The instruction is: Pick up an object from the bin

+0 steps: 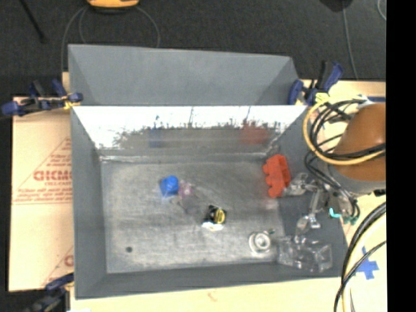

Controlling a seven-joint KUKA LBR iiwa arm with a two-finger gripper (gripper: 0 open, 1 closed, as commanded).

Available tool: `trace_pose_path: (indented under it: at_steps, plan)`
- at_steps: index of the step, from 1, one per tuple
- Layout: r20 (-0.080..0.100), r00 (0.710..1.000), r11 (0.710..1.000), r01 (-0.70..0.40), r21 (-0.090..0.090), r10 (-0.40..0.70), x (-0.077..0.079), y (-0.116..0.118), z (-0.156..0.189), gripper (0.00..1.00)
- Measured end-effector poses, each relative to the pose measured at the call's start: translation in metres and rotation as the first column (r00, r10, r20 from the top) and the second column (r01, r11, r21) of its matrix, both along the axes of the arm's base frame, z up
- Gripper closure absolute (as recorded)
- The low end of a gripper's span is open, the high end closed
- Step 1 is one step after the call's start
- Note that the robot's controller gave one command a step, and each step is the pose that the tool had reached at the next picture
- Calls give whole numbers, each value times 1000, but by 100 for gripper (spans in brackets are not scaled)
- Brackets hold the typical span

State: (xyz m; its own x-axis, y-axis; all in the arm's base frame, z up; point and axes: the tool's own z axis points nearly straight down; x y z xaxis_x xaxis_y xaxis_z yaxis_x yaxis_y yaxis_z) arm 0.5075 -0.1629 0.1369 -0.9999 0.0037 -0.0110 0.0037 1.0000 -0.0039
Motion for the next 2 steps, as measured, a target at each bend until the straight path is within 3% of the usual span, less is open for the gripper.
trace_pose_path:
  at_steps: [1, 2]
  plan:
    - [-2, 983, 983, -185, -2, 185, 62, 78, -63, 0]
    - [-8, 966, 966, -260, 4, 260, 51, 143, -49, 0]
